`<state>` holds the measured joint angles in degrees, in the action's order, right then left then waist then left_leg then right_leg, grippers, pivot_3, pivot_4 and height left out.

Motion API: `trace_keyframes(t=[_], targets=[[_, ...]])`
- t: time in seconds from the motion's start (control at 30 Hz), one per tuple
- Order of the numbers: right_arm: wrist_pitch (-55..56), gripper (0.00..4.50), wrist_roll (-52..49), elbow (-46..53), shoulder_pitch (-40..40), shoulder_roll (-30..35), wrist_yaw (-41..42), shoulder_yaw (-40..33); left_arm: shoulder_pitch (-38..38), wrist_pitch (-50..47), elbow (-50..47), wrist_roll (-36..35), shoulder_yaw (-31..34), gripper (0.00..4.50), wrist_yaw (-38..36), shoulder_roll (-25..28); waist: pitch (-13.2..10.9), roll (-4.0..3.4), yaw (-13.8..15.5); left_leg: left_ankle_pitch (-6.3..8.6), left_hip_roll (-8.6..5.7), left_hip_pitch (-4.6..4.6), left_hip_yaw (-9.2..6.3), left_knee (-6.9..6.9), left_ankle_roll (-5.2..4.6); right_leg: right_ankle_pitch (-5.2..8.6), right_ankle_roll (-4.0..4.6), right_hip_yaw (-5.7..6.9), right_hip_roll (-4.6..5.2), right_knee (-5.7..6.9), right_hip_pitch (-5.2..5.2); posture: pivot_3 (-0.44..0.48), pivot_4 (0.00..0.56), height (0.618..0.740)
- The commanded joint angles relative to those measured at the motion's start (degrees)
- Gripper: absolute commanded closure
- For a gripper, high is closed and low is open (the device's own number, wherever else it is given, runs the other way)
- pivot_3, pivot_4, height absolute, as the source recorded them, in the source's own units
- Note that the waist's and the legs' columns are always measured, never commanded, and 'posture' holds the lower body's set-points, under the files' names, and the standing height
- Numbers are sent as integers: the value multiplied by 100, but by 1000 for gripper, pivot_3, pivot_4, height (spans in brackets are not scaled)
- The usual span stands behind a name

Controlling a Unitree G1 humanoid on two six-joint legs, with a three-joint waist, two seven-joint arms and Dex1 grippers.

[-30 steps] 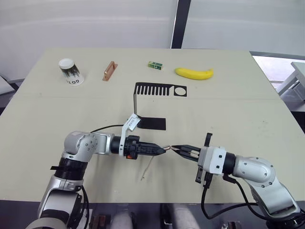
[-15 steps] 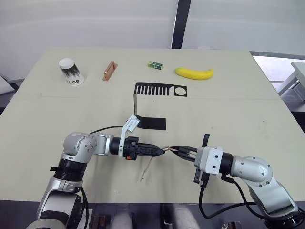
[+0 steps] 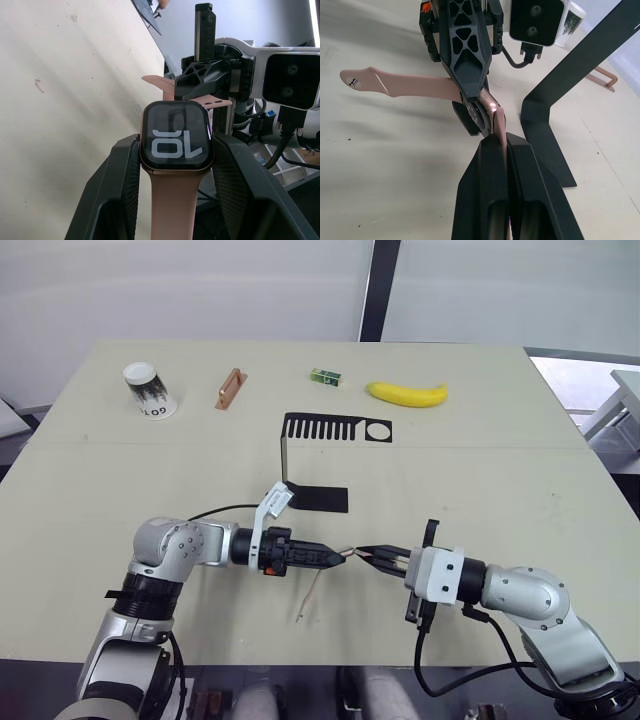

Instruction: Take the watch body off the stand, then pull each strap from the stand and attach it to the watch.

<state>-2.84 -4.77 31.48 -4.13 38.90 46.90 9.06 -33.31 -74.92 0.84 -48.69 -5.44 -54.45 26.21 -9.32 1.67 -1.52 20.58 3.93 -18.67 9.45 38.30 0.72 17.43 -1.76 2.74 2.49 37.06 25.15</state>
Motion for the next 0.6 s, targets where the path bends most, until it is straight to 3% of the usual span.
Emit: trace_keyframes(t=[0.03,0.6], targets=[[13,4500,-9,180,-92,-58,43,157,-53,13,-335,-148,-149,2902,-114,-136,0,0,0,0,0,0,0,0,0,0,0,0,0,0,0,0,150,740],[-151,4500,101,103,-196,-77,68,300,-40,-12,-386,-123,-161,2902,-121,-158,0,0,-1,0,0,0,0,0,0,0,0,0,0,0,0,0,150,740]])
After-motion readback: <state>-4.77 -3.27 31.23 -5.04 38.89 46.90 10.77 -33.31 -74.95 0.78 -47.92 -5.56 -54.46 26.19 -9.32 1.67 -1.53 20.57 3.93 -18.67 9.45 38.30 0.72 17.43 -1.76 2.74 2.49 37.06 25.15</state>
